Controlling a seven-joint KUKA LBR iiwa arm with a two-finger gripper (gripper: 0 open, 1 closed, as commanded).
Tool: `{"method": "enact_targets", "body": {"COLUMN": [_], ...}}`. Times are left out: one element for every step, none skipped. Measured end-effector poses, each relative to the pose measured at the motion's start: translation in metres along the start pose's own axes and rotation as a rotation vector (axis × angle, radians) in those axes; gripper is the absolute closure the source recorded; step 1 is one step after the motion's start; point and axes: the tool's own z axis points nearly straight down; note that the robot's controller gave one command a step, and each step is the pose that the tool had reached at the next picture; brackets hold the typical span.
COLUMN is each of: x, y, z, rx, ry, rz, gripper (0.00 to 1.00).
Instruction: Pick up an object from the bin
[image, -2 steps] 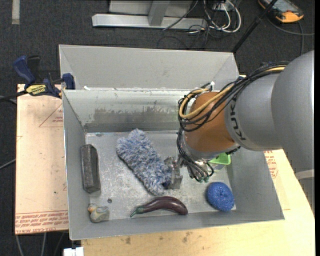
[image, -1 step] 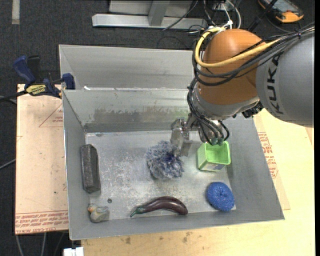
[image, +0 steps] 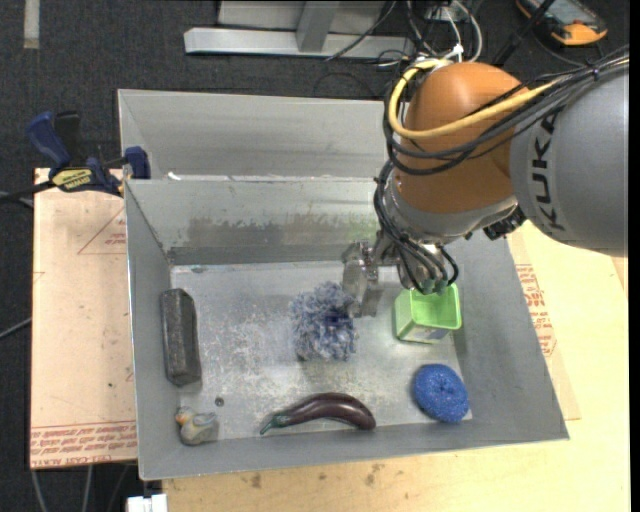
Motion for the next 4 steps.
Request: {"method": "enact_targets", "body": {"x": [0.004,0.022,0.022,0.001], "y": [0.006,0.027,0.027,0.045], "z": [0.011,0.061,0.060,0.104], "rx": [0.000,0.000,0.000,-0.001], "ry": [0.001,0.003,0.002,-0.004], "rz": [-0.002,-0.034,-0.034,-0.072], "gripper": [1.00,0.00,0.00,0.00]}}
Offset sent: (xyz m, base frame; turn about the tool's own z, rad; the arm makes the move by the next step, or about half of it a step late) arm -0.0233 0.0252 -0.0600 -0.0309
